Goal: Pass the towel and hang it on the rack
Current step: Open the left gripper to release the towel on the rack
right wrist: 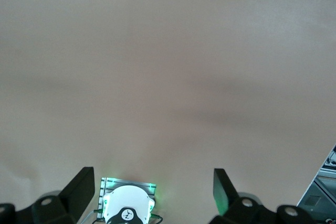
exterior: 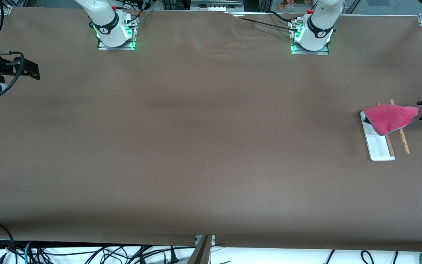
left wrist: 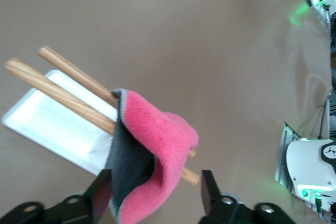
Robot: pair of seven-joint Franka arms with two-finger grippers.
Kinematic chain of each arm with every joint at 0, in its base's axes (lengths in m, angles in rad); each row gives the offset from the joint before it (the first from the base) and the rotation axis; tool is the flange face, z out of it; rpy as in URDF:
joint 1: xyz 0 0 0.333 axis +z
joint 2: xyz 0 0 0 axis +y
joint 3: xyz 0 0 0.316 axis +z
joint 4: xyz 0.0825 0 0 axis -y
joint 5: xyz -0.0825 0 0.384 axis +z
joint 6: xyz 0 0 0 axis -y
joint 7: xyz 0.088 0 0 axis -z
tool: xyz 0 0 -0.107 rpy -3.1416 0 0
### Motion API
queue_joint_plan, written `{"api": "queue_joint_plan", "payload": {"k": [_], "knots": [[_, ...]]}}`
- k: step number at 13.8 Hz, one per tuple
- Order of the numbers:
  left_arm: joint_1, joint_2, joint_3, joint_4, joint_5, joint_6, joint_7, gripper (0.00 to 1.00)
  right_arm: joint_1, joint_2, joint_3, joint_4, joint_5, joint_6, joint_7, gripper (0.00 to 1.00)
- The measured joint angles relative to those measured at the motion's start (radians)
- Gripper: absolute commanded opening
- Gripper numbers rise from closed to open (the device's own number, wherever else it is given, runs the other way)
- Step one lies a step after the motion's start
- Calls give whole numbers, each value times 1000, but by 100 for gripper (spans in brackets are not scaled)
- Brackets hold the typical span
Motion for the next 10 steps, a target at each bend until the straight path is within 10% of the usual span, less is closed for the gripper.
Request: {"api": "queue_joint_plan", "payload": {"k": [6, 10], "knots": [[-49, -12, -6, 140, 112, -2, -77, 100, -1, -2, -4, 0, 23, -9, 14, 100], [-258, -90, -15, 161, 212, -45, -470, 100, -1, -10, -4, 0, 69, -18, 115, 100]]}}
